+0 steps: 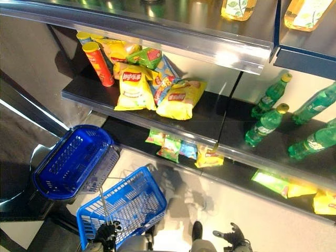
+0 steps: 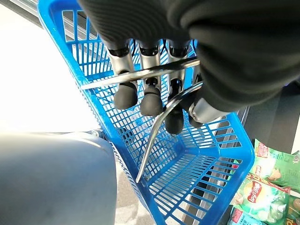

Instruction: Pick up the snacks into the basket

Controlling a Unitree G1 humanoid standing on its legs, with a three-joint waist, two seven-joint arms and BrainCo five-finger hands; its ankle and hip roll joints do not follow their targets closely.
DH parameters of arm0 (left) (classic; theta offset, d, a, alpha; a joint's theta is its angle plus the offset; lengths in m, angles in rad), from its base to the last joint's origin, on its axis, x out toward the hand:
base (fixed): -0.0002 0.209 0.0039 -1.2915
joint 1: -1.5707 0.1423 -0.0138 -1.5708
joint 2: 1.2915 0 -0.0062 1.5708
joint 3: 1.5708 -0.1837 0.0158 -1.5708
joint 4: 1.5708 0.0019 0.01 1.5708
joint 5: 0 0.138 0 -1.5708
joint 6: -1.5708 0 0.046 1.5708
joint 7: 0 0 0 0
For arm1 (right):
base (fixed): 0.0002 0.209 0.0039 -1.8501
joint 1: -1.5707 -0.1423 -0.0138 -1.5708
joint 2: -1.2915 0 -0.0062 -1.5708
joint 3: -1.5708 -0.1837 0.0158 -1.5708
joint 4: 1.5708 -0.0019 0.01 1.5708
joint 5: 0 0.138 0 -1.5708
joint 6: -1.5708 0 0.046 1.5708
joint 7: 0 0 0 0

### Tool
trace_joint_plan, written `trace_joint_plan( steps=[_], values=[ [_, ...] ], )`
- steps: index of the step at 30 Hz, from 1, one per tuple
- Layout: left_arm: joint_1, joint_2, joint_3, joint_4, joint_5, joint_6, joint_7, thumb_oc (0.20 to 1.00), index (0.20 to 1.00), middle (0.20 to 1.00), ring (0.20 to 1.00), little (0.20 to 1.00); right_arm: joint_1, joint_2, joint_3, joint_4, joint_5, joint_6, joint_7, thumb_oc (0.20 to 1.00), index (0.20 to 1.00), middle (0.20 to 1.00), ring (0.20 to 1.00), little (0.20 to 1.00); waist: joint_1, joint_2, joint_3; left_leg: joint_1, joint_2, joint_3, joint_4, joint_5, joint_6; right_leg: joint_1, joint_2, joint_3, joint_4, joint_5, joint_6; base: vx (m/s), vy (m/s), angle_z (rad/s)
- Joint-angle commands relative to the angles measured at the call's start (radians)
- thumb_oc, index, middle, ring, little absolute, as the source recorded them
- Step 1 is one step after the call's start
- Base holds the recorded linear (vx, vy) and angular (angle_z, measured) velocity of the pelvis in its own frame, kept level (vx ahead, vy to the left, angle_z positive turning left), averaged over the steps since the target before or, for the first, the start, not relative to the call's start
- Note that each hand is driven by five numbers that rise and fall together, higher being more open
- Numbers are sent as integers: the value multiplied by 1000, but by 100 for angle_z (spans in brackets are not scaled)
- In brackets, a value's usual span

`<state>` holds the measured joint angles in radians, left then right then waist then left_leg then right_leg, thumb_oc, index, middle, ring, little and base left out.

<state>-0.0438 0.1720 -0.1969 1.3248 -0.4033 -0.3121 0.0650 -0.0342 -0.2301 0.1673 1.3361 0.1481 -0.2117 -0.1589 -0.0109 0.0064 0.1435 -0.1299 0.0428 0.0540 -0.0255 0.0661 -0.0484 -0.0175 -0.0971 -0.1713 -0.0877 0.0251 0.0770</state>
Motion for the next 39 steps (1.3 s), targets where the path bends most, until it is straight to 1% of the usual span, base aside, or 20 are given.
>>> trace_joint_plan(
  steps=[1, 6, 14, 30, 34, 39],
  values=[
    [-22, -4, -2, 38, 47, -19, -4, 200, 200, 200, 200, 200, -16, -20, 28, 0, -18, -1, -2, 1000, 1000, 1000, 1000, 1000, 5, -36, 17, -4, -17, -17, -17, -12, 27, -67, -34, 33, 55, 43, 37, 0, 0, 0],
    [-17, -2, 13, 50, 46, -18, -8, 200, 200, 200, 200, 200, -10, -16, 24, 15, -24, 0, 0, 1000, 1000, 1000, 1000, 1000, 8, -44, 7, 6, -20, -17, -22, -15, 27, -57, -34, 29, 53, 41, 39, 0, 0, 0],
    [-9, -3, 14, 60, 69, -14, -7, 200, 200, 200, 200, 200, -5, -12, 28, 20, -36, 2, 3, 1000, 1000, 1000, 1000, 1000, 13, -46, -9, 19, -23, -19, -36, -15, 27, -42, -38, 21, 41, 44, 43, 0, 0, 0],
    [0, -3, 24, 62, 71, -12, -3, 200, 200, 200, 200, 200, 1, 0, 48, 15, -66, 7, 1, 1000, 1000, 1000, 1000, 1000, 21, -55, -33, 43, -22, -20, -50, -16, 26, -19, -36, 17, 29, 47, 47, 0, 0, 0],
    [5, -1, 31, 65, 77, -12, -4, 200, 200, 200, 200, 200, 2, 0, 69, -14, -93, 2, 0, 1000, 1000, 1000, 1000, 1000, 22, -57, -48, 56, -20, -23, -53, -18, 24, -7, -34, 12, 27, 43, 47, 9, -2, 0],
    [26, 5, 33, 42, 90, -27, 5, 200, 200, 200, 200, 200, 20, -13, 158, -164, -181, -25, 17, 1000, 1000, 1000, 1000, 1000, 24, -64, -58, 61, -19, -24, -53, -19, 22, 0, -32, 6, 28, 39, 49, 0, 0, 0]
  ],
)
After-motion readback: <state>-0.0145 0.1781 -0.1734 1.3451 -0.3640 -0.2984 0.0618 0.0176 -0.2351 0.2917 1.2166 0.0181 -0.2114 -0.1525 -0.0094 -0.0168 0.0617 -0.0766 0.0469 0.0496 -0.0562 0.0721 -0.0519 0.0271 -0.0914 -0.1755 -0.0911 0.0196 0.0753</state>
